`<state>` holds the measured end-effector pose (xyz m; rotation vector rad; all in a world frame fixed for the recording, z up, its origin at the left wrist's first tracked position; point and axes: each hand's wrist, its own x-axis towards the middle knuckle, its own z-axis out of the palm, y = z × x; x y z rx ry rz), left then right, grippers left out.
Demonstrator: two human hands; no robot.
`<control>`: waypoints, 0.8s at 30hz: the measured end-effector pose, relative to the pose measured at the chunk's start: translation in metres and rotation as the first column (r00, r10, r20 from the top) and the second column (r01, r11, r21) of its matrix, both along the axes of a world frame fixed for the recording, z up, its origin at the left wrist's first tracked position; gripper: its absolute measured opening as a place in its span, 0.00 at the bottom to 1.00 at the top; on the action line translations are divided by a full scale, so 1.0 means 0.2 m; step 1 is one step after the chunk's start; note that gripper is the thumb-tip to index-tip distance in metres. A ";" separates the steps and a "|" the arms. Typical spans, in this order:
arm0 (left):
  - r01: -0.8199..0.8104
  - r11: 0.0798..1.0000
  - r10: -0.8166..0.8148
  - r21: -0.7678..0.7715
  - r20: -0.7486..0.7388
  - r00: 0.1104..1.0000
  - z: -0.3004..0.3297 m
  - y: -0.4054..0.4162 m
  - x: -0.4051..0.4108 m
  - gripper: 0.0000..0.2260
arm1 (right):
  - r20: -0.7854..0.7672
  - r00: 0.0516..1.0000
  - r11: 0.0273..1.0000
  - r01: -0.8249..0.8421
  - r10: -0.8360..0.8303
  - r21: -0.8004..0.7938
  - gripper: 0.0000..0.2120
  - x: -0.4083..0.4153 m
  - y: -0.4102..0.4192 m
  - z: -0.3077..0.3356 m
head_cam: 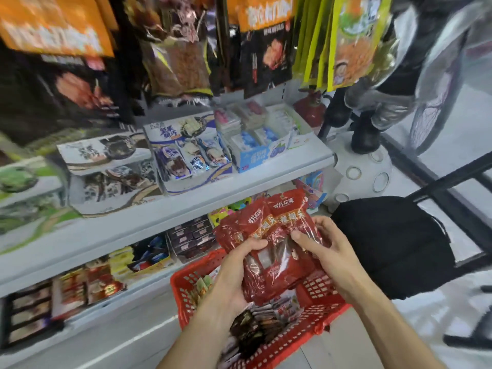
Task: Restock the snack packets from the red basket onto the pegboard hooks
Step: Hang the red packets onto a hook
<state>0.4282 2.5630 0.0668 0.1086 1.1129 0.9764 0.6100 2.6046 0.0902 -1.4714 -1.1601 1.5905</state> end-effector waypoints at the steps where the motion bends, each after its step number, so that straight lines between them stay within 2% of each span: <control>1: 0.005 1.000 -0.005 0.002 -0.006 1.000 0.19 -0.03 -0.03 0.04 | -0.031 0.999 1.000 0.008 -0.007 0.012 0.20 -0.02 -0.02 0.17; 5: -0.014 1.000 0.015 0.028 -0.038 0.999 0.96 -0.11 -0.12 0.02 | -0.081 0.996 0.996 0.043 -0.037 0.076 0.17 -0.12 -0.11 0.90; 7: -0.032 0.999 0.035 0.043 -0.068 0.997 1.36 -0.13 -0.16 0.10 | -0.091 0.995 0.994 0.039 -0.029 0.106 0.16 -0.17 -0.14 1.29; 9: -0.047 0.996 0.052 0.073 -0.072 0.996 1.78 -0.15 -0.21 0.14 | -0.109 0.994 0.990 0.036 -0.021 0.137 0.16 -0.23 -0.15 1.70; 13: -0.095 0.983 0.110 0.160 -0.087 0.990 2.59 -0.17 -0.28 0.23 | -0.089 0.996 0.966 0.020 0.003 0.256 0.26 -0.35 -0.15 2.48; 15: -0.131 0.964 0.154 0.232 -0.082 0.985 2.96 -0.19 -0.31 0.17 | -0.137 0.990 0.951 0.008 0.036 0.308 0.29 -0.41 -0.14 2.81; 17: -0.161 0.937 0.184 0.308 -0.047 0.982 3.29 -0.21 -0.34 0.14 | -0.170 0.982 0.935 -0.011 0.076 0.355 0.23 -0.48 -0.13 3.12; 19: -0.192 0.909 0.222 0.369 -0.039 0.974 3.55 -0.21 -0.37 0.14 | -0.207 0.968 0.915 -0.048 0.142 0.402 0.11 -0.53 -0.13 3.39; 20: -0.202 0.893 0.237 0.403 -0.037 0.971 3.65 -0.23 -0.38 0.14 | -0.210 0.962 0.903 -0.069 0.173 0.424 0.09 -0.56 -0.13 3.50; 24: -0.230 0.837 0.285 0.496 -0.036 0.958 3.92 -0.29 -0.46 0.14 | -0.238 0.931 0.859 -0.127 0.275 0.495 0.11 -0.66 -0.18 3.81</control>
